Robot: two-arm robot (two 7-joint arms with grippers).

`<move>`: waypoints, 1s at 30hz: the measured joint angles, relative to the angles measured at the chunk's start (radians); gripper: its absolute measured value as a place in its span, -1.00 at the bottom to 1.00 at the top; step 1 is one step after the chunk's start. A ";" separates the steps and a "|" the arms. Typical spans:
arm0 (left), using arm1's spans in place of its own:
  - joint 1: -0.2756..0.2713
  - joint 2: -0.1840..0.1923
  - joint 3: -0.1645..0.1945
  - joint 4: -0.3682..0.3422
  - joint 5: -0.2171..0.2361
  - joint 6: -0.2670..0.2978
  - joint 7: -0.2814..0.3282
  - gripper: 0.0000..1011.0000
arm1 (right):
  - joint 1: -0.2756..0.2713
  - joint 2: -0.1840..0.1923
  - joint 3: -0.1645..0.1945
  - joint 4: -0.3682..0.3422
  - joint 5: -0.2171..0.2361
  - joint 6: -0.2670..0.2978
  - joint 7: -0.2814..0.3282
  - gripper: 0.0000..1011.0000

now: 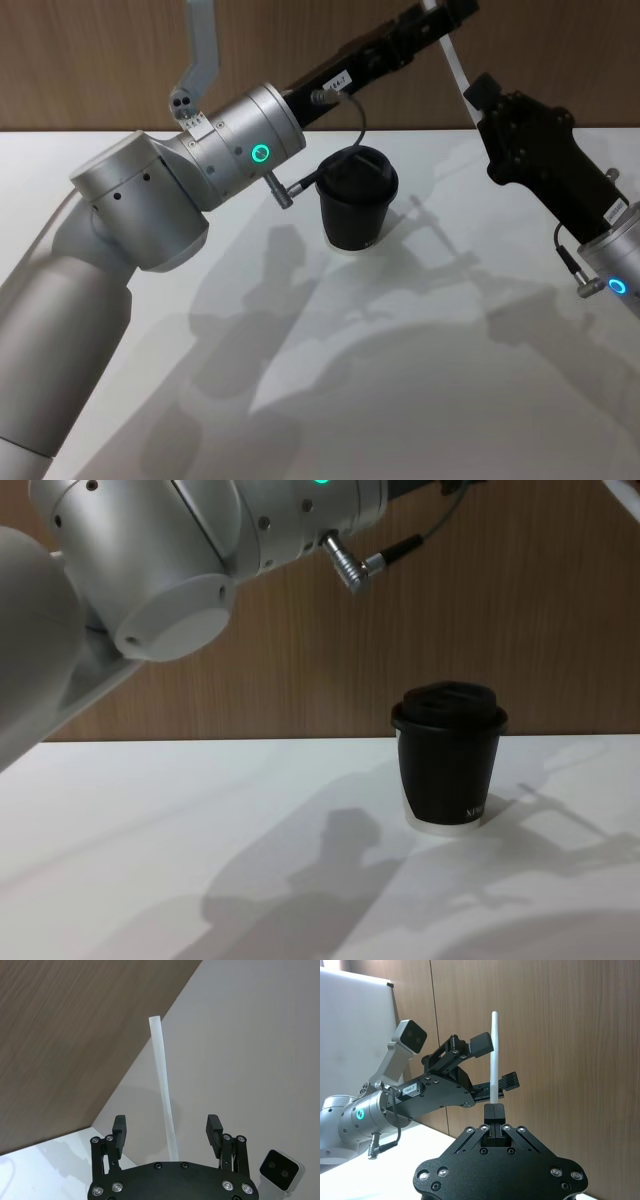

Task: Pick up the straw with one hand, pass it to the other hand, and insert it into the cup.

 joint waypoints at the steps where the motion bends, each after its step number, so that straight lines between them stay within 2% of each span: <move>1: -0.001 -0.001 0.000 0.001 0.000 -0.001 0.001 0.98 | 0.000 0.000 0.000 0.000 0.000 0.000 0.000 -1.00; 4: -0.003 -0.003 0.002 0.006 -0.001 -0.004 0.004 0.97 | 0.000 0.000 0.000 0.000 0.000 0.000 0.000 -1.00; 8: -0.006 -0.005 0.003 0.011 -0.002 -0.007 0.007 0.84 | 0.000 0.000 0.000 0.000 0.000 0.000 0.000 -1.00; 9: -0.007 -0.006 0.003 0.012 -0.003 -0.008 0.008 0.75 | 0.000 0.000 0.000 0.000 0.000 0.000 0.000 -1.00; 11: -0.008 -0.007 0.004 0.014 -0.003 -0.009 0.009 0.70 | 0.000 0.000 0.000 0.000 0.000 0.000 0.000 -1.00; 12: -0.008 -0.008 0.004 0.015 -0.003 -0.009 0.009 0.57 | 0.000 0.000 0.000 0.000 0.000 0.000 0.000 -1.00; 16: -0.009 -0.008 0.005 0.017 -0.003 -0.011 0.010 0.44 | 0.000 0.000 0.000 0.000 0.000 0.000 0.000 -1.00; 18: -0.010 -0.009 0.005 0.019 -0.004 -0.012 0.012 0.22 | 0.000 0.000 0.000 0.000 0.000 0.000 0.000 -1.00; 25: -0.011 -0.010 0.006 0.021 -0.004 -0.013 0.013 -0.22 | 0.000 0.000 0.000 0.000 0.000 0.000 0.000 -1.00; 26: -0.011 -0.010 0.006 0.021 -0.004 -0.013 0.013 -0.22 | 0.000 0.000 0.000 0.000 0.000 0.000 0.000 -1.00; 27: -0.011 -0.010 0.006 0.021 -0.004 -0.013 0.013 -0.34 | 0.000 0.000 0.000 0.000 0.000 0.000 0.000 -1.00; 28: -0.011 -0.010 0.006 0.021 -0.004 -0.013 0.013 -0.36 | 0.000 0.000 0.000 0.000 0.000 0.000 0.000 -1.00; 30: -0.012 -0.010 0.006 0.021 -0.004 -0.013 0.013 -0.54 | 0.000 0.000 0.000 0.000 0.000 0.000 0.000 -1.00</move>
